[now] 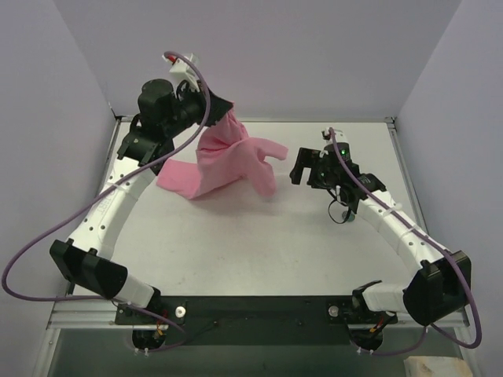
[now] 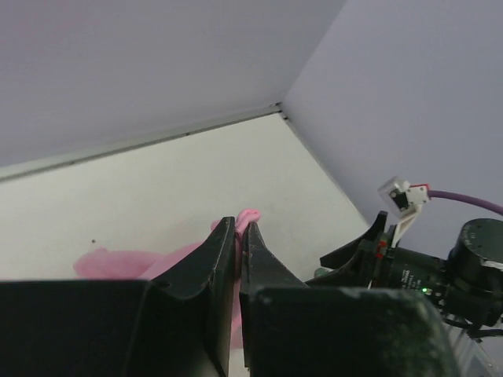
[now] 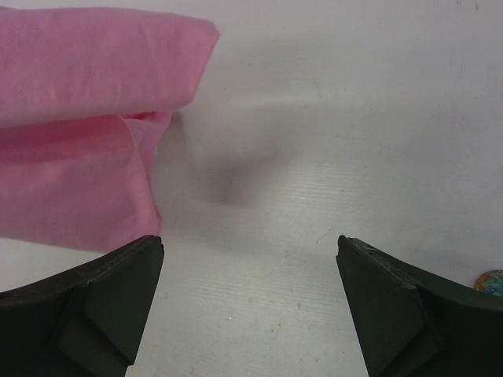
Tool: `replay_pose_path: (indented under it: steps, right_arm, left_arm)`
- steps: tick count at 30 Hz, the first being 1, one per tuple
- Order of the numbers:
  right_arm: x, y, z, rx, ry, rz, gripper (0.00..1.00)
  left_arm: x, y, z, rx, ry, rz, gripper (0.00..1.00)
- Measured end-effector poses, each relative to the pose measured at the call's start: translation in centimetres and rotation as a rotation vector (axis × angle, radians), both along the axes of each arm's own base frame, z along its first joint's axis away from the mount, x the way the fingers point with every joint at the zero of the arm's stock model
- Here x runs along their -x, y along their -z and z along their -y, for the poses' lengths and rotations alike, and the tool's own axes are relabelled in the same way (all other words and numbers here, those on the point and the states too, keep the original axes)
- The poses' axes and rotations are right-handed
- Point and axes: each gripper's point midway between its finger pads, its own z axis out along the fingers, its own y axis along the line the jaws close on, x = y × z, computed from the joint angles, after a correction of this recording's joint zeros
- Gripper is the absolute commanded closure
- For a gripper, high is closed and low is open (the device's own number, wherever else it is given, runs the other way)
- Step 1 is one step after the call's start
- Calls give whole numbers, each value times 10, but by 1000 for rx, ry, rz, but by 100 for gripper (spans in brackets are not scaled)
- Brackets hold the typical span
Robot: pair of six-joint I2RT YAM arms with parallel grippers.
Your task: Pin the brooch onto the clothing
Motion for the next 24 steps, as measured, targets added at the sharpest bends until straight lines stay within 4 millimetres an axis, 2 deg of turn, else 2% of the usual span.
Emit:
replay_pose_path:
  steps: [3,6,12,16,19,21,22,24]
  right_arm:
    - [1,-7,5,-6,12,15,0]
    - [3,-16,11,-12,25,36,0]
    - [11,-43,16,-40,31,103,0]
    - [16,-59,18,-58,30,145,0]
    - [17,-63,18,-62,30,155,0]
    - [17,-62,18,-63,25,152,0]
    - [18,-61,17,-63,23,147,0]
    - [18,-60,15,-66,14,140,0]
  left_arm:
    - [4,-34,14,42,67,59,100]
    - [13,-58,19,67,102,102,100]
    - [40,-83,22,96,158,154,100]
    - [66,-97,12,121,164,204,100]
    - [83,-98,1,131,149,232,100]
    - [91,-87,-6,130,131,227,100]
    - [93,-77,-10,126,110,217,100]
    - [96,-43,-22,106,55,165,100]
